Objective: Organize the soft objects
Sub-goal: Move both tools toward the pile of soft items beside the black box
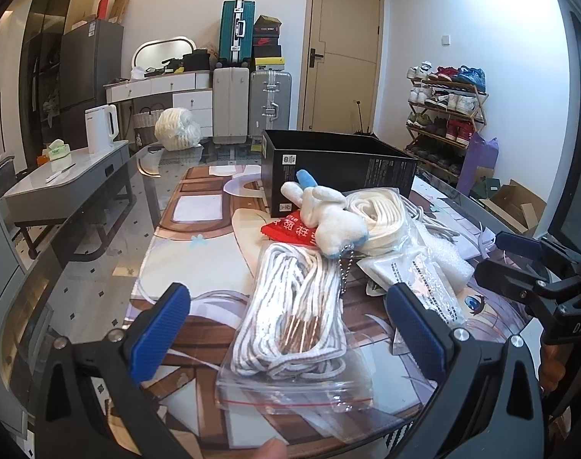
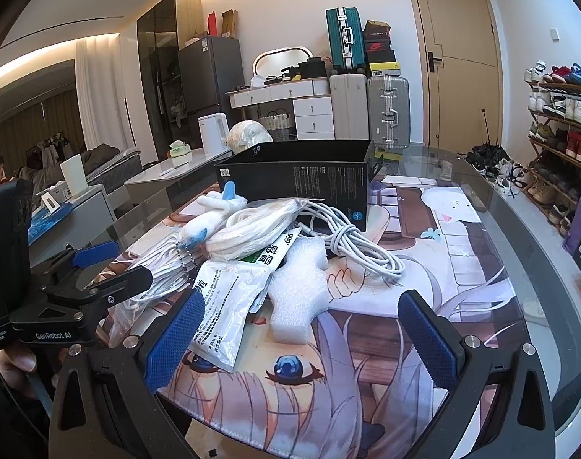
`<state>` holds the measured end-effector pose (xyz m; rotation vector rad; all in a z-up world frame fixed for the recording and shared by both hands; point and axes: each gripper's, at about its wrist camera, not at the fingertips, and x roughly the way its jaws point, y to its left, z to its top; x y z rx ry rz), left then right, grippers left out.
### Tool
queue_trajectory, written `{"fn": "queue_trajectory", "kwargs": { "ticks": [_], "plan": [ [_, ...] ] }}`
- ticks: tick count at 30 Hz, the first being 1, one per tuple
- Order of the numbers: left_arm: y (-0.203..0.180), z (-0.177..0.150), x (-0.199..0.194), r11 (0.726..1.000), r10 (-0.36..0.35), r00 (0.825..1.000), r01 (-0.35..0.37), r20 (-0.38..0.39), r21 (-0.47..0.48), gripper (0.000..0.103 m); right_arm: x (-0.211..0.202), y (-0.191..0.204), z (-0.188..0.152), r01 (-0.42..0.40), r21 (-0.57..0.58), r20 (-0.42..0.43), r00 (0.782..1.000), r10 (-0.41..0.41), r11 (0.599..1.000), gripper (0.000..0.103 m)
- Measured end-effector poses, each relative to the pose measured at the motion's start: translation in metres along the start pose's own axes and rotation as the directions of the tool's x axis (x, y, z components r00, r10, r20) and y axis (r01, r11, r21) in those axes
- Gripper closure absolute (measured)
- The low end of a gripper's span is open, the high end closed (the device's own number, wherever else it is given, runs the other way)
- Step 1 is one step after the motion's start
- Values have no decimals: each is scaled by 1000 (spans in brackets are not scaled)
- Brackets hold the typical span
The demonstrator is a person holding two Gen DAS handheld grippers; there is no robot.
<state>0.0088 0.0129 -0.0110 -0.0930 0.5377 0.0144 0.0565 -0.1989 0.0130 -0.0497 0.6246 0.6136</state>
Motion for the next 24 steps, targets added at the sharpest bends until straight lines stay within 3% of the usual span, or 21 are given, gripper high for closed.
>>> {"fn": "queue_trajectory", "kwargs": {
  "ticks": [15,22,24],
  "plan": [
    [3,4,3,1000,9,1000,-9,-16,19,0,3,2,-2,29,-39,-13,999,-30,999,0],
    [10,8,7,999,-45,999,45,-29,5,0,9,0,1,23,-54,-48,999,-25,998,0],
    [10,9,7,999,-29,999,29,-31,19,0,11,-1,2,20,-50,-54,998,-22,999,0]
  ]
}}
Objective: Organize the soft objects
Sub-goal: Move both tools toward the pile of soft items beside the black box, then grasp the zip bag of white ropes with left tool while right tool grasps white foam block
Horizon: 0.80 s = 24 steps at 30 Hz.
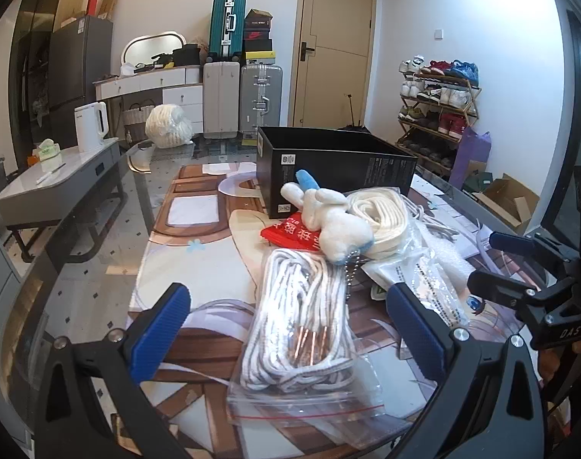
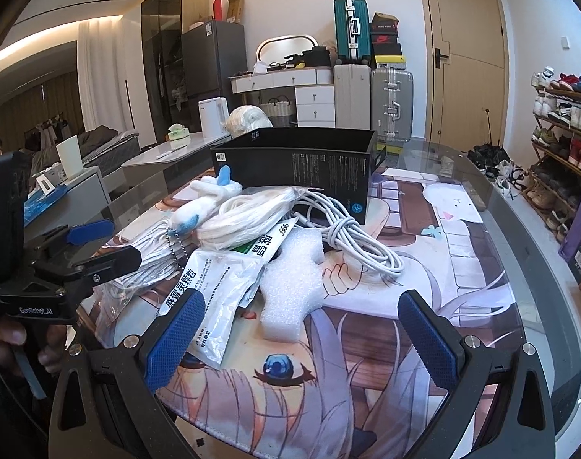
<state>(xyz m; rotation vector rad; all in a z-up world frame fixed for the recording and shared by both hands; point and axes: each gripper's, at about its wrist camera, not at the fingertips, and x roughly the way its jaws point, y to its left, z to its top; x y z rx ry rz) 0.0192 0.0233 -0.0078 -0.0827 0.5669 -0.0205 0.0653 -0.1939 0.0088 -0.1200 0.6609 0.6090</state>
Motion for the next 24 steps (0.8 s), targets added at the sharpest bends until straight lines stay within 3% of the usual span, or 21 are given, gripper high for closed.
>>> {"fn": "queue_trajectory", "kwargs": {
  "ticks": [8,17,24],
  "plan": [
    [-5,1,10,997,49,998,-46,-43,57,0,12,-7,2,47,-17,-73,996,-48,999,0],
    [1,3,20,998,31,996,-27,-78,56,0,28,-13,6,92,-62,-138,985,-100,994,0],
    [3,4,26,998,27,995,-22,-91,58,1,39,-12,11,71,-83,-171,982,-84,994,0]
  ]
}}
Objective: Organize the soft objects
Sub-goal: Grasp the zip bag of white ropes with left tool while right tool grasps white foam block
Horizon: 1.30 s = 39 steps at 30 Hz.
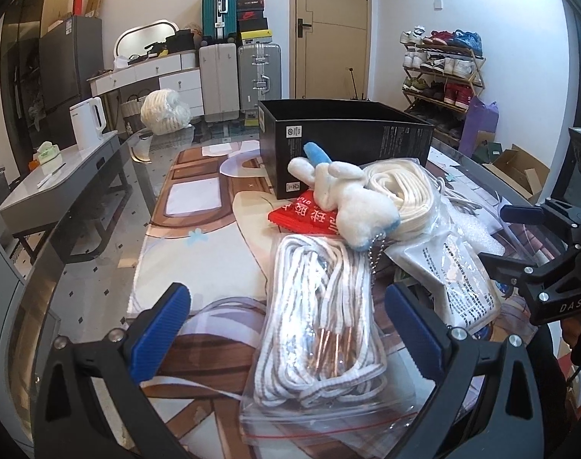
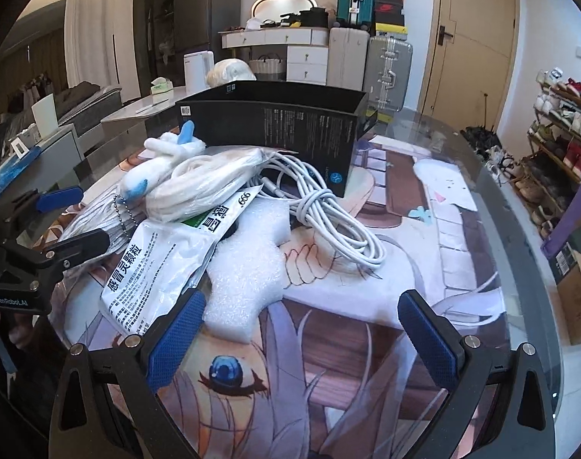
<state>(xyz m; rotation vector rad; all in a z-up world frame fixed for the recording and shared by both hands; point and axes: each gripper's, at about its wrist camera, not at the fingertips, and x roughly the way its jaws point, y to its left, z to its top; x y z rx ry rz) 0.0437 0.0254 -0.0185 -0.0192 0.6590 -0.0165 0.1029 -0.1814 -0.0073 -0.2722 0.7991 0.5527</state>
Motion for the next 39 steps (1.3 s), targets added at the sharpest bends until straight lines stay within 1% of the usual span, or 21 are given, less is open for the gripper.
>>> {"fn": "queue_trajectory", "kwargs": {
  "ticks": [2,4,5,6,7,9,11,16,18,21,22,23,24,27,31,39],
  "plan": [
    [-1,0,0,1000,-6,1000,6,-3,4,2,3,1,3,-1,-11,-5,1000,1,1000,1],
    [-1,0,0,1000,-28,1000,28,-7,10,9,5,1,4,-20,-9,-15,1000,20,1000,2],
    [-1,0,1,999,-35,999,35,-15,12,11,6,1,5,-24,-12,-15,1000,24,1000,5],
    [-1,0,2,999,-36,999,36,-20,14,15,7,1,7,-25,-13,-14,1000,25,1000,11],
    [-1,0,3,999,-40,999,40,-24,17,19,9,1,8,-30,-14,-19,999,29,999,13],
    [-1,0,3,999,-47,998,48,-28,21,20,13,1,10,-38,-18,-28,999,38,999,22],
    [0,0,2,998,-58,998,58,-26,18,23,14,3,11,-39,-22,-26,999,38,999,22],
    [1,1,5,997,-80,996,80,-37,7,33,15,7,13,-46,-36,-25,999,45,998,22],
    [0,1,5,997,-80,996,81,-36,8,35,16,9,16,-50,-39,-27,998,49,998,27],
    [-1,0,4,996,-87,996,87,-30,9,41,18,10,17,-57,-37,-24,998,56,998,28],
    [-2,-1,4,996,-86,996,86,-28,11,43,18,11,17,-64,-37,-23,998,63,997,30],
    [-2,-1,3,996,-90,996,91,-26,12,46,18,11,17,-71,-34,-23,997,70,997,33],
    [-3,-1,3,995,-96,995,96,-24,13,49,19,10,17,-79,-28,-23,997,78,996,35],
    [-3,-2,2,995,-101,995,101,-21,15,55,19,10,16,-87,-27,-17,996,87,996,38],
    [-1,-3,-1,994,-105,994,105,-15,4,58,17,9,13,-93,-25,-6,996,93,995,43],
    [1,-7,-6,996,-93,996,92,-6,-15,60,13,12,10,-108,-31,-4,994,108,994,55]
  ]
}}
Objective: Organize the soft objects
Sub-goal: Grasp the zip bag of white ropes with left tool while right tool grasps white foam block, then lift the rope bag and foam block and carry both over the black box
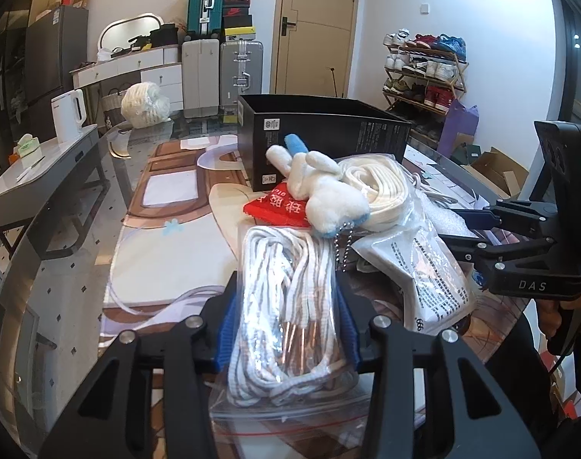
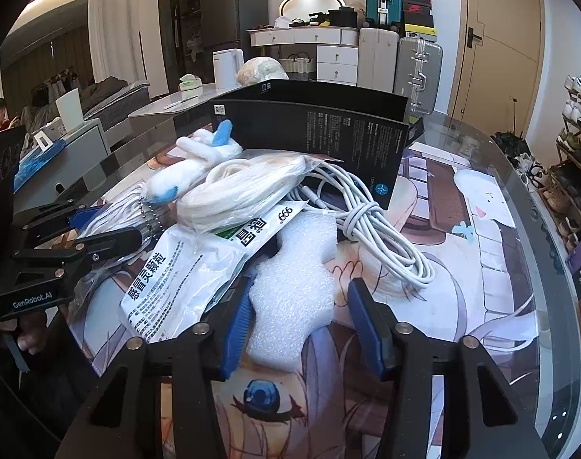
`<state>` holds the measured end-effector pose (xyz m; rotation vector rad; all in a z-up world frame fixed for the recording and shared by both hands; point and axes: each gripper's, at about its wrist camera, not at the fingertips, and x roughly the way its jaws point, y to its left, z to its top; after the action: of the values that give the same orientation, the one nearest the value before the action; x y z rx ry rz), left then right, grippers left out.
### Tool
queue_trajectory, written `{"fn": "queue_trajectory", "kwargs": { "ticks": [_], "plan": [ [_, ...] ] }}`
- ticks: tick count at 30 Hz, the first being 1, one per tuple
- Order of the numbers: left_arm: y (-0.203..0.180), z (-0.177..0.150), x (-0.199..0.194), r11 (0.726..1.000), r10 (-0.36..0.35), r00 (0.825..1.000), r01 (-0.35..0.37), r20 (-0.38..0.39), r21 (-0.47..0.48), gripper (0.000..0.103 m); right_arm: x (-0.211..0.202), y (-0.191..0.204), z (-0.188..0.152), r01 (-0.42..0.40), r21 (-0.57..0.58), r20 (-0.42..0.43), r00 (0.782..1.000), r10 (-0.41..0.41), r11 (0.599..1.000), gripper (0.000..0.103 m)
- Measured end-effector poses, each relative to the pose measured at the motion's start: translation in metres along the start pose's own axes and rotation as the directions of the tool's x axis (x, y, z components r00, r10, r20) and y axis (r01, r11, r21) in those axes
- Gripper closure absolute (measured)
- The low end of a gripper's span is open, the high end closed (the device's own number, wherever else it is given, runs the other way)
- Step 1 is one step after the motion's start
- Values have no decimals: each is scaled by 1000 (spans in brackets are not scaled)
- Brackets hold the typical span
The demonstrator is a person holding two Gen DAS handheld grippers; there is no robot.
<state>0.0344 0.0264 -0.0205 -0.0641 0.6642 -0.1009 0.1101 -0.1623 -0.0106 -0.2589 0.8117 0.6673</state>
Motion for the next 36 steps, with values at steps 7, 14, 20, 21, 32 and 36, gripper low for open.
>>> {"fn": "queue_trajectory", "kwargs": {
  "ticks": [7,14,20,21,32,36],
  "plan": [
    [5,-3,-5,1000,12,1000,-11,13,-21,61,-2,0,-3,6,9,14,1000,-6,1000,64],
    [5,-3,-16,1000,20,999,-19,32,-18,61,-10,3,-9,21,11,37,999,-21,1000,65],
    [9,-1,-29,999,28,998,-26,59,-34,61,-24,7,-13,37,7,70,997,-37,999,65],
    [10,-1,-31,999,30,998,-28,64,-36,61,-27,7,-13,42,5,74,996,-42,999,65],
    [15,11,-47,998,26,994,-20,109,-52,61,-57,6,-18,70,17,138,988,-71,997,65],
    [14,14,-48,998,19,993,-13,116,-54,61,-71,5,-17,77,25,164,983,-80,997,65]
  ]
}}
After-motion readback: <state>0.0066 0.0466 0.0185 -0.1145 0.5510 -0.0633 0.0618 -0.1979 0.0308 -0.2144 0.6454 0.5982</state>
